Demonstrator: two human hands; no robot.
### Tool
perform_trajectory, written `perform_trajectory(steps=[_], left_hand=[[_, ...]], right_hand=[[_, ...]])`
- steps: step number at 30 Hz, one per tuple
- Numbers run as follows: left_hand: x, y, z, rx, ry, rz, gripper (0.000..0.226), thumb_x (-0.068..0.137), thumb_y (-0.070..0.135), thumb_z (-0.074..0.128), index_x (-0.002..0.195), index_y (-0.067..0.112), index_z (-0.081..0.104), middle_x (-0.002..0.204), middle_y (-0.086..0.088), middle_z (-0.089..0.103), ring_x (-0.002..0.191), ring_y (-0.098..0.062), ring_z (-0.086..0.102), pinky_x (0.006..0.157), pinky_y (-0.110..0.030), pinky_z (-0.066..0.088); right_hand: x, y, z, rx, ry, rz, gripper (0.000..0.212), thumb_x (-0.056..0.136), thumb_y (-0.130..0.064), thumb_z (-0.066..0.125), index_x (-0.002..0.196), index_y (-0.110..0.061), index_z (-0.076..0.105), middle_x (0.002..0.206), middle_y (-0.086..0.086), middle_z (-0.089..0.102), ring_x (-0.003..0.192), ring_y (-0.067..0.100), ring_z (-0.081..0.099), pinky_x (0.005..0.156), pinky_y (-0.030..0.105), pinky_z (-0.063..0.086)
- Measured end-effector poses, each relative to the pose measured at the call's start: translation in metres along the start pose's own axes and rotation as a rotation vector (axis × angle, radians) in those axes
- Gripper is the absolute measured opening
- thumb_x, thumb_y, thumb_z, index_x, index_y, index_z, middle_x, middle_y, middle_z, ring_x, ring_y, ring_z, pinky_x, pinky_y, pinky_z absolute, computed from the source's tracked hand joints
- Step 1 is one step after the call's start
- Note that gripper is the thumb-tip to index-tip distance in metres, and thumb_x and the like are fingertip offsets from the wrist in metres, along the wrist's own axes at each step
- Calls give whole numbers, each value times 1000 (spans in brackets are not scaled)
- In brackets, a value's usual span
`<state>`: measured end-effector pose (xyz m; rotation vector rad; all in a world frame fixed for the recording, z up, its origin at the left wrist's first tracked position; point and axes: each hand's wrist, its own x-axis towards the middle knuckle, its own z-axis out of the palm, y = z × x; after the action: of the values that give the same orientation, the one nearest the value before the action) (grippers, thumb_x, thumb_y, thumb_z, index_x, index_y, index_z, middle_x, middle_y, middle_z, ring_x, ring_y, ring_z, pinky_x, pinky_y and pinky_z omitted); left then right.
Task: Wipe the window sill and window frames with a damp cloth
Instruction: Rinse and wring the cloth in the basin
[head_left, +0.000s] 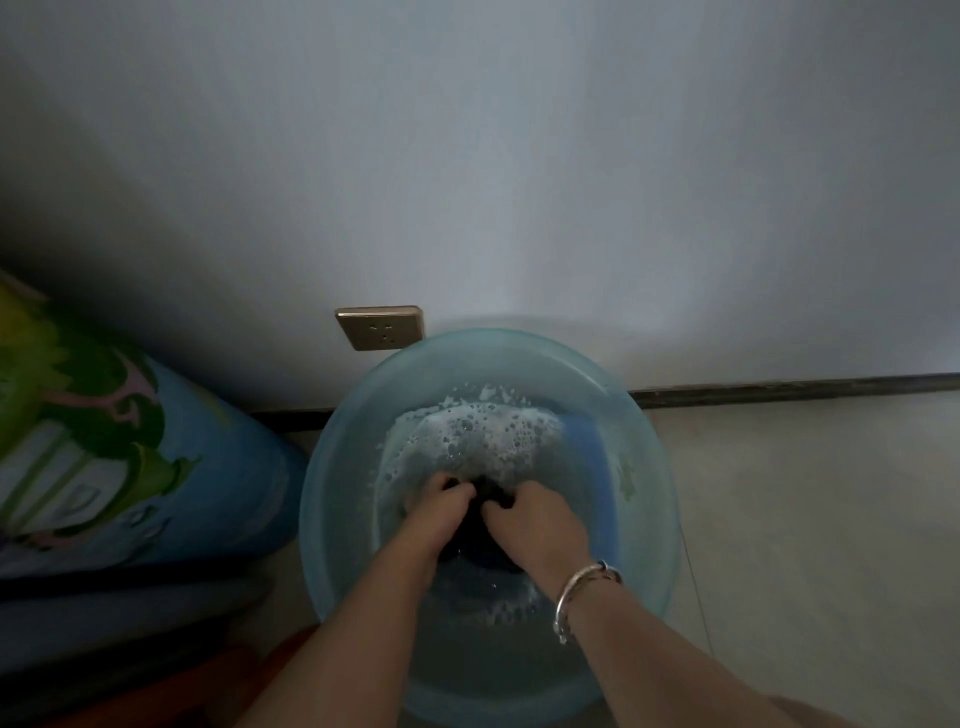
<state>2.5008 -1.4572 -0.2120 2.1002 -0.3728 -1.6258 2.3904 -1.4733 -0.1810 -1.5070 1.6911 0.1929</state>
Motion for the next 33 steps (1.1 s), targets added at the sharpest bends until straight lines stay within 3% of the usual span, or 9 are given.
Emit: perform_trajectory(steps=[4, 8, 13, 17, 19, 21, 26, 29, 33], left_hand=[[-5, -2, 5, -10, 329, 116, 15, 89, 20, 55, 100, 11, 59, 105, -15, 64, 96, -30, 61, 83, -35, 52], [-12, -5, 4, 72, 588, 244, 25, 94, 21, 51, 114, 7, 49, 116, -20, 58, 106, -35, 55, 91, -36, 42], [-14, -16, 15, 226, 433, 313, 37, 97, 21, 46, 133, 19, 45, 137, -16, 39, 124, -34, 42, 106, -41, 35], [-7, -11, 15, -85, 263, 280, 25, 97, 29, 45, 114, 24, 62, 121, -9, 62, 109, -29, 59, 99, -44, 46], [-5, -7, 11, -284, 140, 196, 22, 95, 26, 43, 94, 15, 62, 97, -14, 65, 86, -30, 64, 80, -42, 54], [-4, -4, 5, -386, 60, 170, 29, 97, 30, 35, 86, 12, 56, 90, -17, 59, 79, -29, 58, 75, -37, 46], [-17, 9, 8, -593, -9, 6, 38, 100, 37, 34, 79, 12, 53, 77, -11, 56, 70, -23, 55, 64, -31, 45], [-17, 11, 10, -377, 30, -64, 47, 87, 54, 52, 99, 10, 65, 95, -15, 69, 84, -30, 67, 74, -39, 56], [-21, 4, -2, 393, 276, 309, 20, 96, 29, 46, 108, 16, 54, 119, -13, 57, 98, -25, 54, 88, -33, 44]], right_hand=[[9, 1, 0, 191, 424, -98, 18, 96, -28, 45, 103, -12, 49, 110, 9, 52, 91, 27, 58, 77, 38, 49], [21, 11, 5, -190, 581, -153, 37, 95, -34, 49, 128, -19, 39, 127, 12, 37, 95, 32, 55, 67, 37, 53], [17, 15, 20, -350, 259, -157, 36, 97, -32, 44, 129, -17, 37, 135, 14, 36, 101, 35, 59, 75, 36, 48], [12, -10, 14, 407, -109, -119, 22, 93, -20, 48, 108, -18, 63, 105, 5, 66, 97, 22, 63, 80, 26, 47], [-2, -27, 10, 574, -52, -134, 25, 90, -30, 51, 72, -20, 66, 69, -6, 65, 72, 13, 62, 68, 26, 48], [-15, -39, 9, 533, 41, -219, 38, 86, -43, 50, 57, -19, 57, 54, -4, 56, 61, 16, 58, 63, 29, 45], [-15, -41, 6, 119, 204, -337, 46, 97, -48, 33, 72, -19, 60, 79, 3, 67, 78, 24, 63, 64, 29, 42], [2, -27, 3, -101, 304, -292, 51, 100, -48, 24, 92, -16, 63, 91, 5, 67, 83, 24, 65, 67, 30, 44], [14, 1, 1, -335, 390, -214, 44, 98, -50, 30, 122, -14, 42, 118, 9, 50, 83, 27, 65, 59, 31, 44]])
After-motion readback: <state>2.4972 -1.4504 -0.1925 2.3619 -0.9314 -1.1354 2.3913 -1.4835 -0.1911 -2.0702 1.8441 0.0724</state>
